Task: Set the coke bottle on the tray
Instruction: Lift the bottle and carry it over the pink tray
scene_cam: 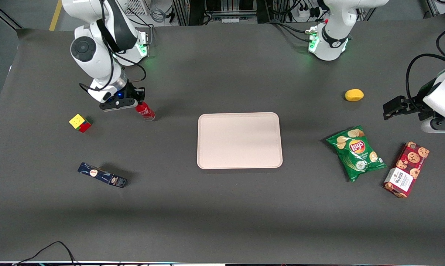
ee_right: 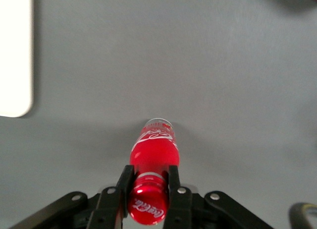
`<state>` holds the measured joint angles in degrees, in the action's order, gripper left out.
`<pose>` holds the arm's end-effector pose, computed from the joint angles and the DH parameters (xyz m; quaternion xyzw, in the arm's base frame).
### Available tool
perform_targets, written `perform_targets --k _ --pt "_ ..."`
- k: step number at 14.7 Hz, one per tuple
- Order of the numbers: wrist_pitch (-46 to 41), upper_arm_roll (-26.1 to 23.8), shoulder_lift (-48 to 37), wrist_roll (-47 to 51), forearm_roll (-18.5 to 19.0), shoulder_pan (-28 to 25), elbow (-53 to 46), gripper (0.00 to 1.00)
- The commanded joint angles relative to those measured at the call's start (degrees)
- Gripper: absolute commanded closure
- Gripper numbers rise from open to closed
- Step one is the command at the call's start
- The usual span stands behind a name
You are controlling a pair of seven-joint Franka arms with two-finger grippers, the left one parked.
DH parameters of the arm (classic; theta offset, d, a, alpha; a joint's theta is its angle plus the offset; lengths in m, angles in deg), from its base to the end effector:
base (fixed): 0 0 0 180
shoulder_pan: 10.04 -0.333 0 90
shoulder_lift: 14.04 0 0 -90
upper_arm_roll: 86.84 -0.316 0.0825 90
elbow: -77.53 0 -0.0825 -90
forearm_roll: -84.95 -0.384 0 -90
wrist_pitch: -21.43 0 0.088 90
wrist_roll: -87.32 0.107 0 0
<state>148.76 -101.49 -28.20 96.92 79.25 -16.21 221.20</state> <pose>0.4066 0.1566 0.3652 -0.9978 -0.0624 0.0232 0.0020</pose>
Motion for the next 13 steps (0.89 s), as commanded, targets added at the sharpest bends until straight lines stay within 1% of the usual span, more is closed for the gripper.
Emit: perform_targets --k 1,4,6,8,11,12,13 --pt "-11.46 -0.2 0.97 0.16 -1.6 -0.24 -12.67 1.0" --pt "-19.38 -0.99 4.65 4.28 -1.6 -0.24 -24.7 1.0" --pt "-25.18 -2.22 9.04 7.43 -1.43 -0.33 -34.71 1.0" --pt "-29.76 -4.75 14.31 13.48 -0.99 -0.33 -44.48 1.0" --pt "-30.92 -7.92 21.43 19.91 -0.72 -0.42 -53.46 1.0" --pt "-30.92 -8.98 23.98 22.19 0.15 -1.03 -56.18 1.0" --pt "-30.92 -9.08 26.61 24.74 1.98 -3.56 -58.82 1.0"
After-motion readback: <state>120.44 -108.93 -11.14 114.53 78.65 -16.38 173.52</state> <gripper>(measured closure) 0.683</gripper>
